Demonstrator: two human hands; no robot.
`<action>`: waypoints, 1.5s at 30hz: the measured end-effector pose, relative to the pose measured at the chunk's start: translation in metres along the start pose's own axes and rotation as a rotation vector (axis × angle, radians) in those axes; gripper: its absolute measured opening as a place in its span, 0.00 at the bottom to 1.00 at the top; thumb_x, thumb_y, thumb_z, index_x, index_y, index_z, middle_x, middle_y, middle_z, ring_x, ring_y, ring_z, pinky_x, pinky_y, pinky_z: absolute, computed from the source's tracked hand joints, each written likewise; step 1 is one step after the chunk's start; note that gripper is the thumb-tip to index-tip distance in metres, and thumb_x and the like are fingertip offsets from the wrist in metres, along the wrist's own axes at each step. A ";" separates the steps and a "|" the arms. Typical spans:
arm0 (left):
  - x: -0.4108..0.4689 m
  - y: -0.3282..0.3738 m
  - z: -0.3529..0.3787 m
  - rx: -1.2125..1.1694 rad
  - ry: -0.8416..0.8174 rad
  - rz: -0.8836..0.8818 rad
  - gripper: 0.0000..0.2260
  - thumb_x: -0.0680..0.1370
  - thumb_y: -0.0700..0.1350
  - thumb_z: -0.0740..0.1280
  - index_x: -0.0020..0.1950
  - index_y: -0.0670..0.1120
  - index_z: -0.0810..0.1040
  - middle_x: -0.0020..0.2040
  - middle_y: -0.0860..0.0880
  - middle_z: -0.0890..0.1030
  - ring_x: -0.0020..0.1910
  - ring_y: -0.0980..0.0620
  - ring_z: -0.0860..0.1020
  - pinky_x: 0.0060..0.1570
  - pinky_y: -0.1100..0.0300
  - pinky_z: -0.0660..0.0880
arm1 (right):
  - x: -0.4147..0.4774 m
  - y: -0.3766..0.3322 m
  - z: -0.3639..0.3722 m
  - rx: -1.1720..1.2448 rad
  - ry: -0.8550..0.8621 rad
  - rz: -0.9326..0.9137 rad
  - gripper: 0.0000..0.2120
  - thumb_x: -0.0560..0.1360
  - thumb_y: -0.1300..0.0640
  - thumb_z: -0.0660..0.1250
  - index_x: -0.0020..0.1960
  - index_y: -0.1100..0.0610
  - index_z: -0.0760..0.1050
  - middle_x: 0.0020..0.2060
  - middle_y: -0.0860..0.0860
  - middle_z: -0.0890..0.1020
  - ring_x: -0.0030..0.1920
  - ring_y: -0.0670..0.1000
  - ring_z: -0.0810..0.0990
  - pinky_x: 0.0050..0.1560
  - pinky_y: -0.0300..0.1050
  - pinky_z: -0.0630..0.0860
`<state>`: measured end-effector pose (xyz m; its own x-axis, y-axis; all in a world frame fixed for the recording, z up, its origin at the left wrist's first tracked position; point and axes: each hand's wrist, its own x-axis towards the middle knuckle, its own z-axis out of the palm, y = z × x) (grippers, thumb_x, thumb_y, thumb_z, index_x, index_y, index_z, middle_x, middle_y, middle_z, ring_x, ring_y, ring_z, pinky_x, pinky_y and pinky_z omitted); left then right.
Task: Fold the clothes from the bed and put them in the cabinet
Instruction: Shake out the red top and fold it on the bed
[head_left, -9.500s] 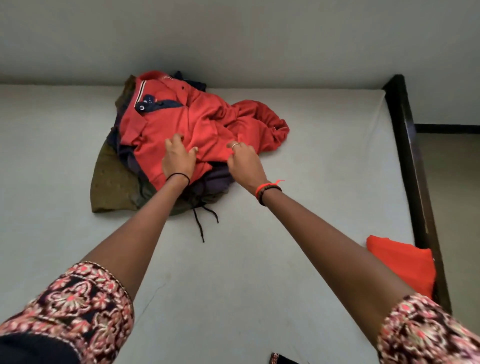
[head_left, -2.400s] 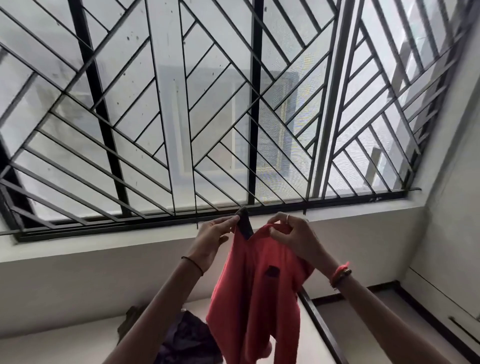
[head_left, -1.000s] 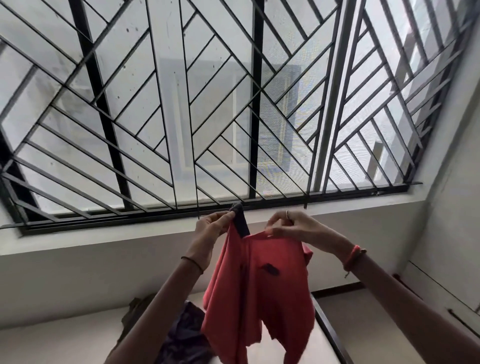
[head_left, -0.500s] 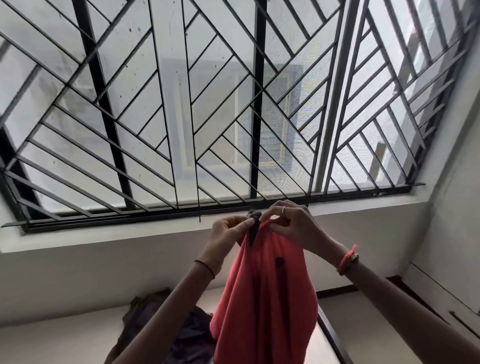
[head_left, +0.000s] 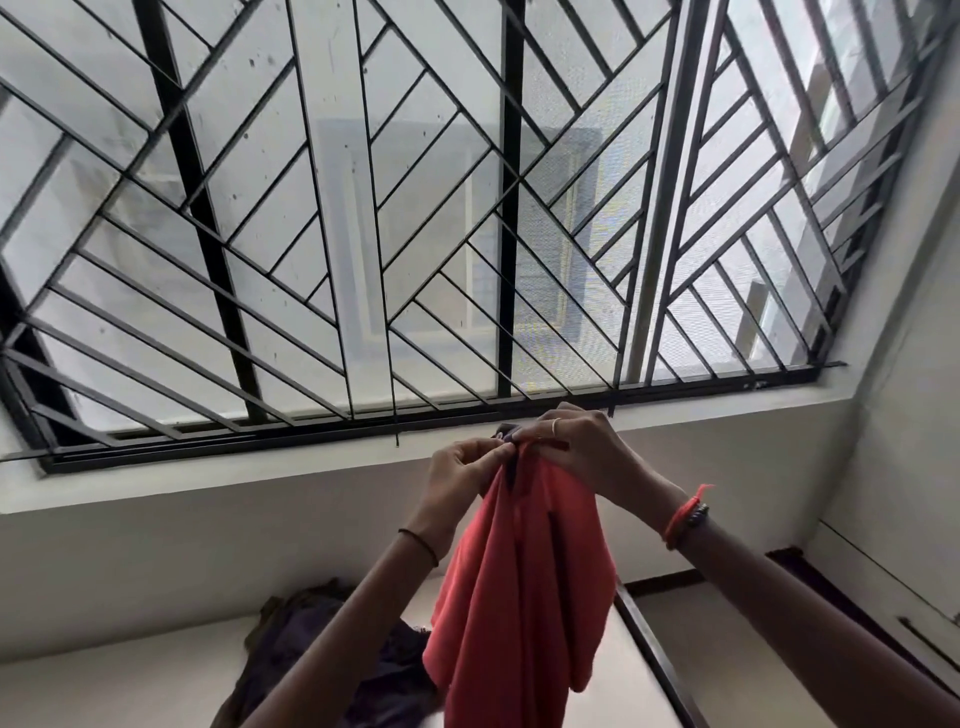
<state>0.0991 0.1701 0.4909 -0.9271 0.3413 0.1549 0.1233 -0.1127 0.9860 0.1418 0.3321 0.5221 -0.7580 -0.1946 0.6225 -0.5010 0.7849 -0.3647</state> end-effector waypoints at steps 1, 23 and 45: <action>0.000 0.000 0.000 0.001 -0.003 0.006 0.04 0.75 0.38 0.70 0.45 0.38 0.81 0.38 0.41 0.77 0.36 0.48 0.70 0.32 0.61 0.67 | 0.000 0.000 0.000 0.001 -0.008 -0.003 0.11 0.68 0.63 0.70 0.49 0.60 0.84 0.42 0.54 0.85 0.46 0.45 0.76 0.50 0.23 0.67; 0.002 -0.015 0.002 0.396 0.263 0.400 0.06 0.72 0.40 0.73 0.41 0.51 0.80 0.40 0.53 0.72 0.37 0.65 0.73 0.39 0.74 0.68 | 0.010 0.003 0.001 0.320 -0.141 0.266 0.08 0.69 0.67 0.73 0.48 0.62 0.83 0.41 0.50 0.84 0.40 0.37 0.79 0.50 0.36 0.74; -0.005 -0.006 0.002 -0.038 0.070 0.035 0.07 0.77 0.39 0.67 0.51 0.40 0.82 0.42 0.49 0.83 0.35 0.68 0.78 0.35 0.74 0.70 | -0.009 0.000 0.011 1.181 -0.270 0.931 0.08 0.75 0.58 0.66 0.48 0.64 0.79 0.36 0.53 0.85 0.33 0.45 0.83 0.35 0.36 0.79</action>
<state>0.1040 0.1709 0.4845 -0.9451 0.2708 0.1830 0.1435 -0.1593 0.9767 0.1443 0.3272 0.5091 -0.9675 -0.1137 -0.2260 0.2446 -0.1923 -0.9504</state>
